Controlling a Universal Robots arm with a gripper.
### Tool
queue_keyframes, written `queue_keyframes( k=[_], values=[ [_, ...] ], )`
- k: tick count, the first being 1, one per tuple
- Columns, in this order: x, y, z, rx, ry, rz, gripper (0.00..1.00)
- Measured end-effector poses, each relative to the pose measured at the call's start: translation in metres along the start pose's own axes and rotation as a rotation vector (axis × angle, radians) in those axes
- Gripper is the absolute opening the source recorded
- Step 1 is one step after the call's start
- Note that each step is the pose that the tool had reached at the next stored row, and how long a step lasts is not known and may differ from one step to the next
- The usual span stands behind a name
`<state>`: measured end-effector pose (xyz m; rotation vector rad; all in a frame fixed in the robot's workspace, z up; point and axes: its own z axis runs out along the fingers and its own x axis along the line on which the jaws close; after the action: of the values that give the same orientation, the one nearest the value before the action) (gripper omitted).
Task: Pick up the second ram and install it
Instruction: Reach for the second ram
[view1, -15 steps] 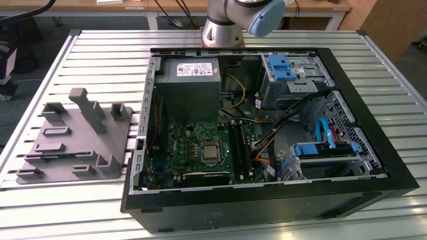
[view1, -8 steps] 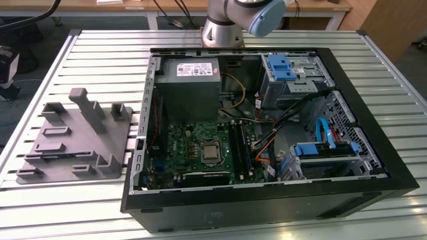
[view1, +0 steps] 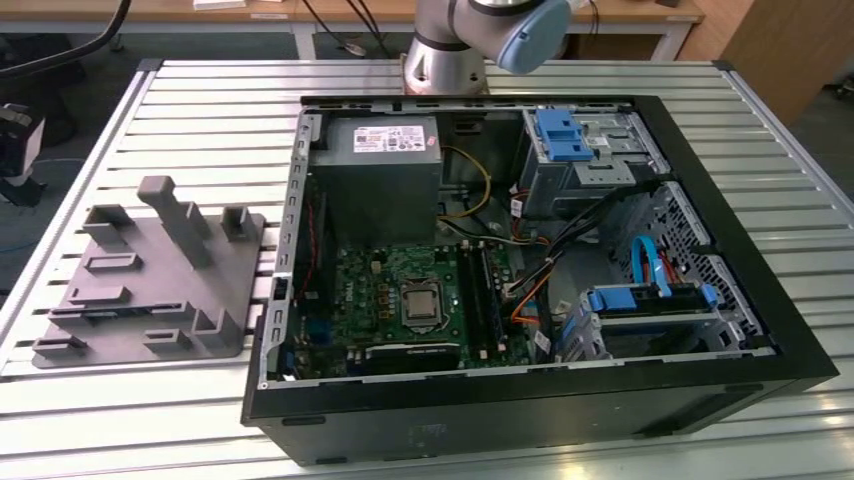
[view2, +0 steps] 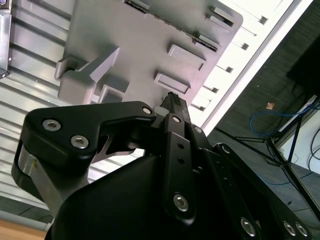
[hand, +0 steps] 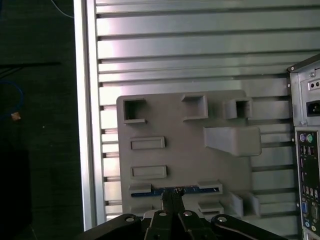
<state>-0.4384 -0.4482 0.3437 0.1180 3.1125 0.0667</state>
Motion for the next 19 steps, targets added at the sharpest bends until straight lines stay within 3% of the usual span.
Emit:
queue_keyframes(
  k=[19],
  values=[
    [0.0004, -0.0045, 0.0258, 0.0000, 0.0000, 0.000, 0.10]
  ],
)
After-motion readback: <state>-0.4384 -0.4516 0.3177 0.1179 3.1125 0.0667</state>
